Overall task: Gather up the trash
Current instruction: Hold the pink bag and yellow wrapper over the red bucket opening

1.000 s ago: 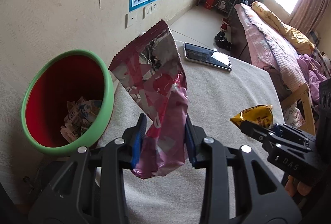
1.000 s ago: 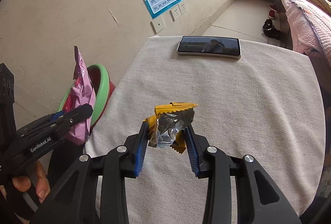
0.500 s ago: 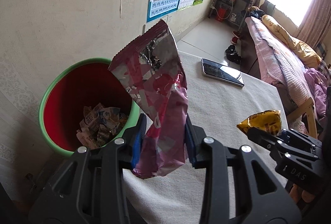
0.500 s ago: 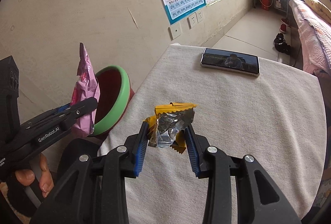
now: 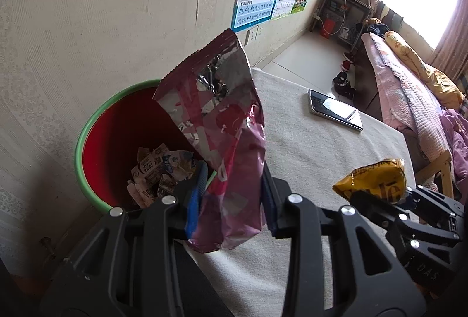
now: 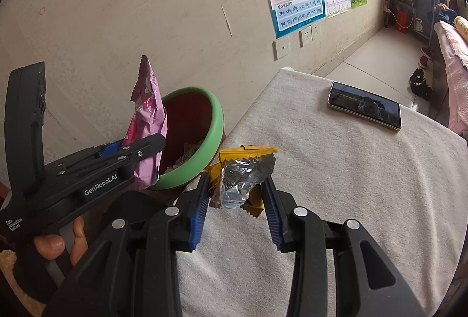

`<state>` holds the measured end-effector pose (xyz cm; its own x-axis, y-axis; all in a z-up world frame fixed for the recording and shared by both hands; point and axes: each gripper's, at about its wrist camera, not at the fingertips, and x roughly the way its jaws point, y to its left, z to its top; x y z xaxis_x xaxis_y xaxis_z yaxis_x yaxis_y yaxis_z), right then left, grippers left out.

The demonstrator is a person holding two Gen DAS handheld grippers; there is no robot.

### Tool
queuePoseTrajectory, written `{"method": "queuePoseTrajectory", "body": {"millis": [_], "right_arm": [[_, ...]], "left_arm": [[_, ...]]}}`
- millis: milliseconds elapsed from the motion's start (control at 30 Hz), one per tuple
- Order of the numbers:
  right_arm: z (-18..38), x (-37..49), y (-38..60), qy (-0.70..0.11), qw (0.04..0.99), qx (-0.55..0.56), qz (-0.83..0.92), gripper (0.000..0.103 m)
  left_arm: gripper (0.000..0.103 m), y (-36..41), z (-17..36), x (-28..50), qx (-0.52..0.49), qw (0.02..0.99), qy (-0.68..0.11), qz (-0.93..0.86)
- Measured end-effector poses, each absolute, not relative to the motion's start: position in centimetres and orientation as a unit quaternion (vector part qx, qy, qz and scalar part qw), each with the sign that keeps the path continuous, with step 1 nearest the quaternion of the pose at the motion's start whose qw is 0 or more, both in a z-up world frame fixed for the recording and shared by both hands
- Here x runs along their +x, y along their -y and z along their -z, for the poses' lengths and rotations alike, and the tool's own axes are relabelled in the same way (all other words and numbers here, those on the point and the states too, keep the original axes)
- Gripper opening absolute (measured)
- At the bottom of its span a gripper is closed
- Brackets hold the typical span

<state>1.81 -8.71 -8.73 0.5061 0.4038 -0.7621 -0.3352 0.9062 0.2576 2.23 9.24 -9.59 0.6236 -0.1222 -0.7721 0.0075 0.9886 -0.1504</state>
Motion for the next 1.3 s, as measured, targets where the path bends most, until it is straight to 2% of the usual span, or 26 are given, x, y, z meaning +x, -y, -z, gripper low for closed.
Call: {"method": "queuePoseTrajectory", "body": {"millis": [1300], "right_arm": [[8.3,3.9,2.7,-0.445,0.858,-0.009,-0.258,0.036]], "left_arm": [[0.034,-15.3,10.5,2.8,-0.057,0.899,-0.433,-0.037]]}}
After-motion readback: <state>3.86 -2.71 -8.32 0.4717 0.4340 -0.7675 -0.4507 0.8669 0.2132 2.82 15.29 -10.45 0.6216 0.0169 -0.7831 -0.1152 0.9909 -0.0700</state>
